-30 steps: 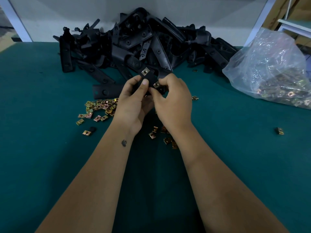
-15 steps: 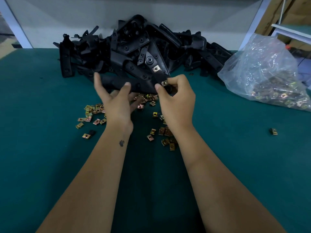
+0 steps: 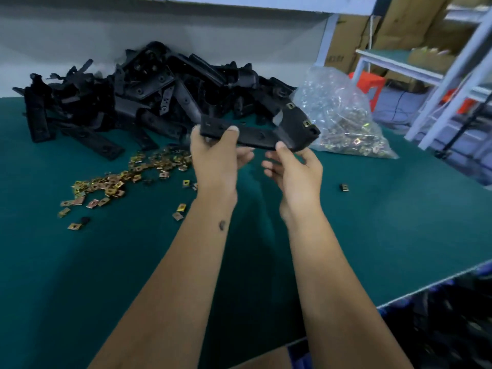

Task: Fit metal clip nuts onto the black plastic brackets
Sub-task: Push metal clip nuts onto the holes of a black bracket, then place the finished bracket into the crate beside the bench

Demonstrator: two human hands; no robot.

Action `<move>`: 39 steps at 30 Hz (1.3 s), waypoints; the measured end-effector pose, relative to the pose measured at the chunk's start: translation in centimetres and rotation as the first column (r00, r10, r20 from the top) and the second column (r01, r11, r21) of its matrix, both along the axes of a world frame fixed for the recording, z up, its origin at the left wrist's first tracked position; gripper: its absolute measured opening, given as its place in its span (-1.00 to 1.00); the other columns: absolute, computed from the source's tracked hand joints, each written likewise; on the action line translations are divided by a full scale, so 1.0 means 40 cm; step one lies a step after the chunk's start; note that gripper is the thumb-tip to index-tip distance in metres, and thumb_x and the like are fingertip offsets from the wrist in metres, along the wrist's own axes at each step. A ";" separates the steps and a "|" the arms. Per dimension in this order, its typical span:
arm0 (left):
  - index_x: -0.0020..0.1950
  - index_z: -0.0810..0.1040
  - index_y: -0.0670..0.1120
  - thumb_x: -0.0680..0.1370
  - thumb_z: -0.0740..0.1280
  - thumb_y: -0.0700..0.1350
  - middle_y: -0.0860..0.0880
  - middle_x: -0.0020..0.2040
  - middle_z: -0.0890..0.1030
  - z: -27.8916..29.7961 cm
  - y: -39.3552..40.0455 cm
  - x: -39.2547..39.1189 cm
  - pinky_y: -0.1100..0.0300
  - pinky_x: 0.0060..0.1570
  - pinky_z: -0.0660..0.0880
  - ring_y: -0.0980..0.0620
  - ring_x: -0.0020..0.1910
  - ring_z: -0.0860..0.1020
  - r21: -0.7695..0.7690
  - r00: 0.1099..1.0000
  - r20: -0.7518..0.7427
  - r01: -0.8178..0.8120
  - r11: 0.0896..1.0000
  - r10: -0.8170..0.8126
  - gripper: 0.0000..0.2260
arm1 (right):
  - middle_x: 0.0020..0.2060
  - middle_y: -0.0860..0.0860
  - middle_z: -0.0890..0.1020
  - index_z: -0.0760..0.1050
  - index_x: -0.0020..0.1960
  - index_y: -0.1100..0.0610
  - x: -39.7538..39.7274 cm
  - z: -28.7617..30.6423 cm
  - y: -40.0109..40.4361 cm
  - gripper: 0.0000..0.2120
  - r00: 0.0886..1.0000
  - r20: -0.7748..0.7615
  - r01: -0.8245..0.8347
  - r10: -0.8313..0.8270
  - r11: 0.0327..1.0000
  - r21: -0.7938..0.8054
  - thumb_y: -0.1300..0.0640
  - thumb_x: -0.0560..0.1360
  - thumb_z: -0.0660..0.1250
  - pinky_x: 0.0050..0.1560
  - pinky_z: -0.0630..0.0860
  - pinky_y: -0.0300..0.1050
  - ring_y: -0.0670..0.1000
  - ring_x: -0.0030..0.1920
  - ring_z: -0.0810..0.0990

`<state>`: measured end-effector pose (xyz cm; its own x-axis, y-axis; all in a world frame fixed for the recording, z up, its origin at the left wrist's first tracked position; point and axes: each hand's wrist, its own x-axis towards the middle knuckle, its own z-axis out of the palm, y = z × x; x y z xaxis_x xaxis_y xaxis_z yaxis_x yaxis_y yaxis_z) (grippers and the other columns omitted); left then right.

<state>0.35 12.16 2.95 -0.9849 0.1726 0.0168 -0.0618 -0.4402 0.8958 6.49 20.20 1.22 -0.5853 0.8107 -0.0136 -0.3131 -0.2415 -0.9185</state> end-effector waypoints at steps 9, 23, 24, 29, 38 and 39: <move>-0.09 0.58 -0.03 0.51 0.38 -0.19 -0.04 -0.12 0.69 -0.048 0.276 0.479 0.07 -0.06 0.58 -0.04 -0.09 0.66 -0.186 0.883 -0.107 0.434 0.882 -0.457 -0.94 | -0.01 0.23 0.60 0.48 0.23 0.40 0.365 0.008 0.274 -0.76 0.813 -0.044 0.561 -0.581 0.801 -0.207 0.36 0.59 0.22 -0.04 0.56 0.04 0.11 -0.09 0.56; -0.09 0.57 -0.01 0.65 0.22 0.02 0.03 -0.23 0.69 -0.310 0.337 0.810 0.15 -0.06 0.55 0.11 -0.20 0.65 -0.521 0.299 0.265 0.845 0.124 -0.917 -0.79 | 0.07 0.10 0.64 0.52 0.20 0.09 0.949 -0.242 0.374 -0.80 0.521 0.422 0.777 -0.742 0.617 0.125 0.17 0.58 0.34 0.15 0.58 0.08 0.11 0.05 0.63; -0.09 0.58 -0.04 0.65 0.21 0.06 0.02 -0.21 0.69 -0.315 0.344 0.815 0.10 -0.01 0.56 0.06 -0.17 0.65 -0.605 0.289 0.255 0.792 0.081 -0.923 -0.74 | 0.06 0.11 0.64 0.53 0.18 0.09 0.954 -0.243 0.379 -0.81 0.490 0.444 0.776 -0.750 0.608 0.170 0.16 0.57 0.34 0.12 0.59 0.07 0.11 0.04 0.63; -0.11 0.48 -0.07 0.63 0.20 0.08 -0.11 -0.16 0.60 -0.336 0.342 0.834 0.10 -0.05 0.49 -0.06 -0.15 0.57 -0.847 0.084 0.244 0.504 -0.170 -0.966 -0.74 | 0.08 0.08 0.61 0.41 0.35 0.11 0.984 -0.265 0.408 -0.65 0.246 0.659 0.686 -0.710 0.608 0.399 0.16 0.59 0.30 0.00 0.54 0.06 0.14 0.02 0.59; -0.05 0.55 0.18 0.61 0.20 0.07 0.16 -0.11 0.66 -0.280 0.347 0.747 0.20 -0.04 0.53 0.12 -0.07 0.62 -0.740 0.093 0.182 0.668 -0.074 -0.979 -0.86 | 0.39 0.25 0.30 0.34 0.35 0.19 0.933 -0.251 0.404 -0.58 -0.120 0.809 0.612 -0.576 0.598 0.517 0.18 0.51 0.31 0.32 0.31 0.13 0.28 0.36 0.27; -0.05 0.54 0.19 0.62 0.20 0.06 0.16 -0.11 0.65 -0.266 0.347 0.738 0.21 -0.07 0.52 0.12 -0.07 0.62 -0.729 0.095 0.163 0.682 -0.055 -0.982 -0.86 | 0.39 0.24 0.29 0.34 0.34 0.19 0.918 -0.240 0.397 -0.57 -0.136 0.780 0.616 -0.610 0.565 0.549 0.17 0.51 0.31 0.33 0.26 0.12 0.28 0.35 0.26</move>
<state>29.85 26.05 -7.67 0.0362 0.9608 -0.2750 0.3433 0.2465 0.9063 43.19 36.08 -8.38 0.5897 0.8075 -0.0158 0.6064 -0.4556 -0.6516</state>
